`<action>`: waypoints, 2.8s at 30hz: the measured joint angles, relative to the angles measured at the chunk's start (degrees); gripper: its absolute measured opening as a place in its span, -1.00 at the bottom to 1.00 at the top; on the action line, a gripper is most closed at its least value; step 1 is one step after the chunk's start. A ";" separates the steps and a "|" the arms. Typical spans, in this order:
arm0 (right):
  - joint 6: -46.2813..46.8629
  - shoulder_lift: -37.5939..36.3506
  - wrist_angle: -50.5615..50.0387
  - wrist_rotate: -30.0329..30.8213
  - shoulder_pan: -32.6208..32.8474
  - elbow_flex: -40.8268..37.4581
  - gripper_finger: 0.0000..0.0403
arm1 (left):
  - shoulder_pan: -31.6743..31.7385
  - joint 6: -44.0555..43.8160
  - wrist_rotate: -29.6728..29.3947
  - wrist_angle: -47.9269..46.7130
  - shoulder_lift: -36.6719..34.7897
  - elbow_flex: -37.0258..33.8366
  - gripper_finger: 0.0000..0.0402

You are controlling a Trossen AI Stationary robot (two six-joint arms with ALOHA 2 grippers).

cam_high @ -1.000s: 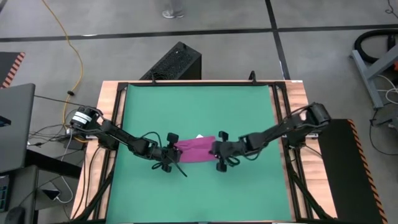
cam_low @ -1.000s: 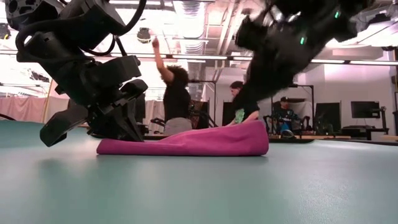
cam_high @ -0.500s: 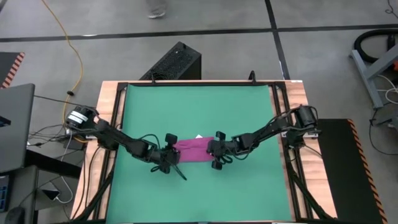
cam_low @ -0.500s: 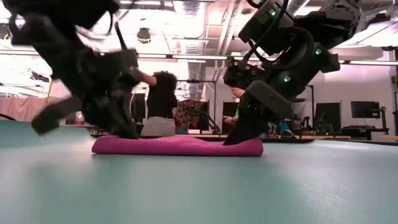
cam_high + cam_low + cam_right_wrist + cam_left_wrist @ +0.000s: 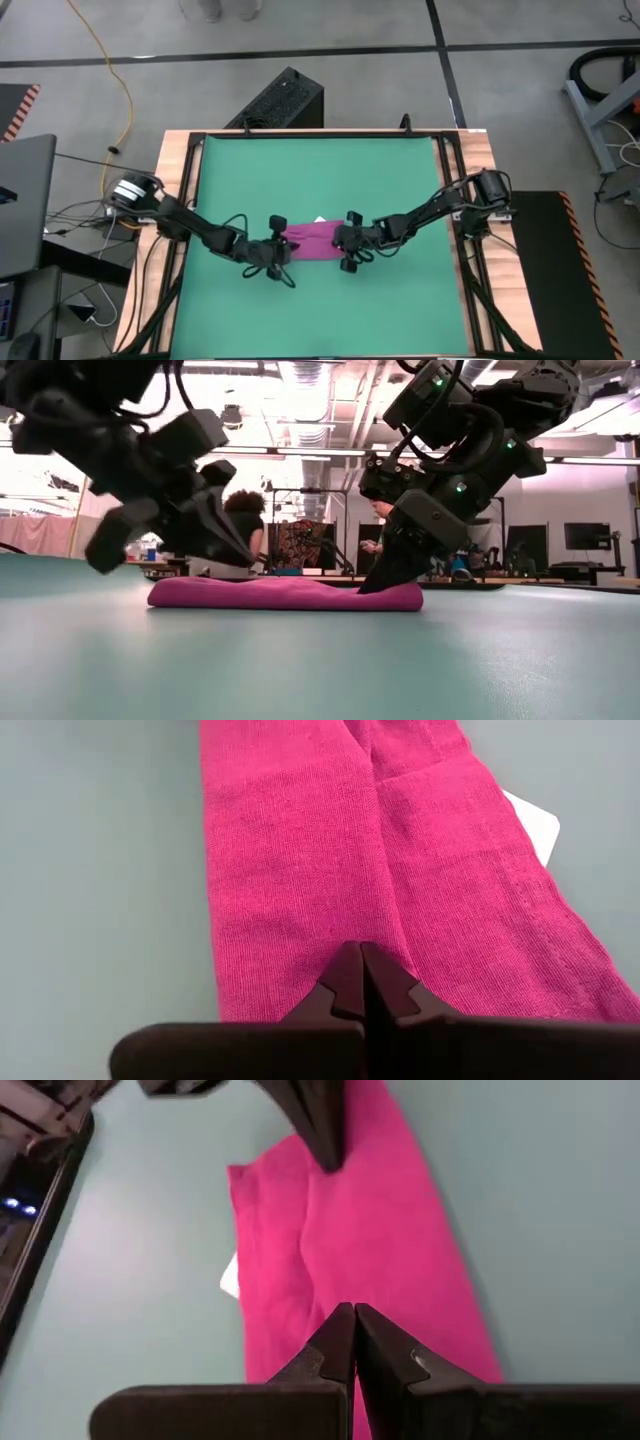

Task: Roll towel
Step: Roll the violet towel

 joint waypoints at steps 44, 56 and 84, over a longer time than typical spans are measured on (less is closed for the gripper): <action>-28.65 1.07 4.35 5.55 8.12 0.00 0.23 | 2.65 -11.74 4.72 -4.91 8.14 -0.12 -1.00; -30.29 -2.03 -0.86 9.64 7.18 -0.11 0.19 | 2.65 -11.10 5.41 -5.20 8.16 -0.14 -1.00; -19.74 3.96 -6.17 14.02 5.00 0.16 -0.83 | 2.67 -9.23 6.86 -5.27 7.87 -0.21 -1.00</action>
